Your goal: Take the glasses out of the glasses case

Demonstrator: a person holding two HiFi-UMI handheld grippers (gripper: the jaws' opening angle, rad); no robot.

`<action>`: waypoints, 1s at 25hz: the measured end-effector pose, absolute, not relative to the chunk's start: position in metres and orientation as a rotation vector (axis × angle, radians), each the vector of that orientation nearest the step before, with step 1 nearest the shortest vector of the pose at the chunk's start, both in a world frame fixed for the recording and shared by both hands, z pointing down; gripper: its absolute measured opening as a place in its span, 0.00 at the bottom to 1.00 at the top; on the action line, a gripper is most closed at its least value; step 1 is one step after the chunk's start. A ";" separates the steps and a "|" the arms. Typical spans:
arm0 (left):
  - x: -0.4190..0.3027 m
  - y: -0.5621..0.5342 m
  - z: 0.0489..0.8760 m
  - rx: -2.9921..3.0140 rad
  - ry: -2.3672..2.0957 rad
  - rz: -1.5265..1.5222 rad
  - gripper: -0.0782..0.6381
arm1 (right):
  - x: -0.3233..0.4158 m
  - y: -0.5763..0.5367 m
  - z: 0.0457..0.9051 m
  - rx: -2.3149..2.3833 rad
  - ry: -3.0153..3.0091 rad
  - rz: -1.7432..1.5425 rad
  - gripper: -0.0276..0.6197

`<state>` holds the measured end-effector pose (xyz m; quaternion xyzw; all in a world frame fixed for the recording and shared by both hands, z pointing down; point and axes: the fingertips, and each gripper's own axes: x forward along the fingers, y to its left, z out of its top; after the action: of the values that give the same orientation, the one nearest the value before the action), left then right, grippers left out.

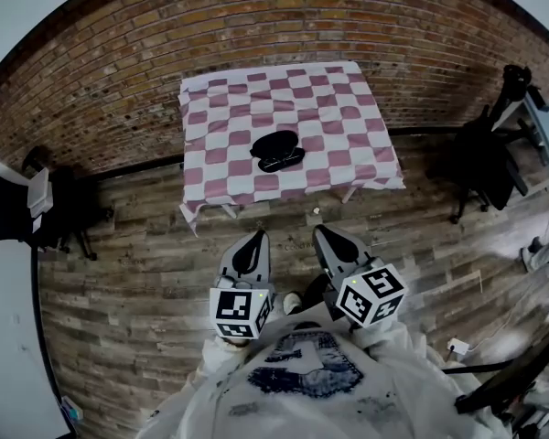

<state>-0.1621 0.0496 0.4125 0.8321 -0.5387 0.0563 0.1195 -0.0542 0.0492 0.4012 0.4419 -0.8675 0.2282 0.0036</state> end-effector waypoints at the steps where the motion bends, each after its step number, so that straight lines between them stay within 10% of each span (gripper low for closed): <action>1: -0.163 0.048 0.412 2.433 -1.573 0.163 0.12 | -0.054 0.048 0.401 1.390 -2.718 0.713 0.06; 25: -0.171 -0.047 0.416 2.410 -1.606 0.206 0.12 | -0.060 -0.059 0.403 1.362 -2.734 0.733 0.06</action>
<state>-0.1714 -0.0466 0.4156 0.8242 -0.5492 0.0704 0.1191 -0.0605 -0.0585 0.4031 0.4336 -0.8703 0.2334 0.0001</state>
